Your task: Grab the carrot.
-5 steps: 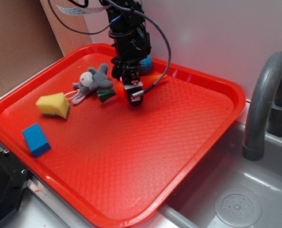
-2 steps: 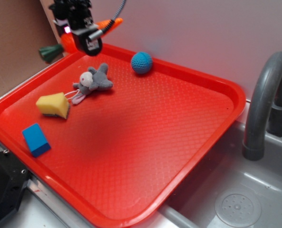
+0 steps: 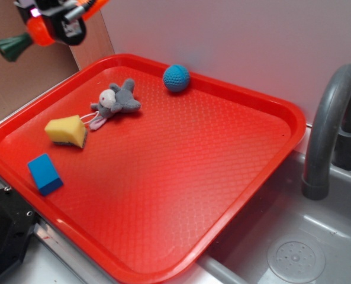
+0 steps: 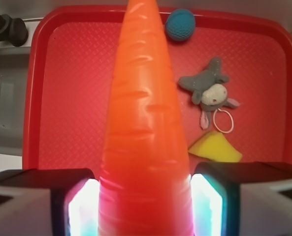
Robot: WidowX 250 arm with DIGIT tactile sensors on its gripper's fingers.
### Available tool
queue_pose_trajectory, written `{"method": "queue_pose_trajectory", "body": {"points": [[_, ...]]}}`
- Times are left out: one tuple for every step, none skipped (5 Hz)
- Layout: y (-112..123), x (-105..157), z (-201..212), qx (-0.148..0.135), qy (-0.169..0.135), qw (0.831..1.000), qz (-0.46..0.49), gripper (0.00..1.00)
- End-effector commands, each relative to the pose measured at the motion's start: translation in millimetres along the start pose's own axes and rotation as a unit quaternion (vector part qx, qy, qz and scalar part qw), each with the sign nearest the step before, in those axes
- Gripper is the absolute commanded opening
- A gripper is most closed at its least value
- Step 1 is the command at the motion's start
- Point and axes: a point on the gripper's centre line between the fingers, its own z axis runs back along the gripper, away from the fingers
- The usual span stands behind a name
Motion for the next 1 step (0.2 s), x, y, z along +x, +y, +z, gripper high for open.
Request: {"method": "queue_pose_trajectory", "body": {"points": [[-9.9,-5.8,21.8,-0.004,-0.047,0.999,0.017,0.00]]}}
